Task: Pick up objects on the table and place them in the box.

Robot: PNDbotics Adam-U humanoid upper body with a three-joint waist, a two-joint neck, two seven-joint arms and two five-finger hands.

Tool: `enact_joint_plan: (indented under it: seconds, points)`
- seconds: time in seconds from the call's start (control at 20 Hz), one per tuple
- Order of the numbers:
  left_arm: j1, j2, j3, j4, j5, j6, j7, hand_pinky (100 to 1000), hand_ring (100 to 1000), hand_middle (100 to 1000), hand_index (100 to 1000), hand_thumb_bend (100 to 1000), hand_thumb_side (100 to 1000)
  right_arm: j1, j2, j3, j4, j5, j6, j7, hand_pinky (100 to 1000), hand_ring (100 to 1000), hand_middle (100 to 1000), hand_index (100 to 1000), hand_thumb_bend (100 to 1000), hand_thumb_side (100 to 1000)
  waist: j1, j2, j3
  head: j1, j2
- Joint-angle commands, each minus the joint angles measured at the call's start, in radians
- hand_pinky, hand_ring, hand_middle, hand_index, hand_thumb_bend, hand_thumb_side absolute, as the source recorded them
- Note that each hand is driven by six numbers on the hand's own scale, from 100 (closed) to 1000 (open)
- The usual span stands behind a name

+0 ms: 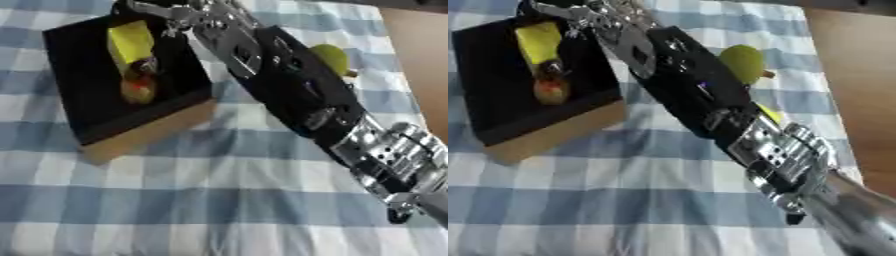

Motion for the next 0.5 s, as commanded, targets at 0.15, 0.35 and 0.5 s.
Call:
enact_joint_plan:
  seconds: [0.15, 0.35, 0.5]
  points:
    - [-0.009, 0.007, 0.001, -0.017, 0.007, 0.003, -0.006, 764, 832, 741, 811, 475, 669, -0.025, -0.006, -0.031, 0.008, 0.046, -0.042, -0.018, 903, 912, 793, 931, 192, 382, -0.006, -0.007, -0.003, 0.003, -0.005]
    - [-0.004, 0.008, 0.002, -0.017, 0.006, 0.006, -0.004, 764, 833, 742, 812, 474, 670, -0.03, -0.014, -0.041, -0.019, 0.045, -0.044, -0.025, 912, 921, 812, 942, 189, 358, -0.004, -0.009, -0.01, 0.006, -0.001]
    - [-0.001, 0.009, 0.002, -0.017, 0.005, 0.01, -0.005, 764, 834, 742, 812, 473, 672, -0.033, -0.018, -0.052, -0.071, 0.02, -0.022, -0.024, 916, 922, 815, 952, 201, 320, -0.003, -0.01, -0.014, 0.008, 0.001]
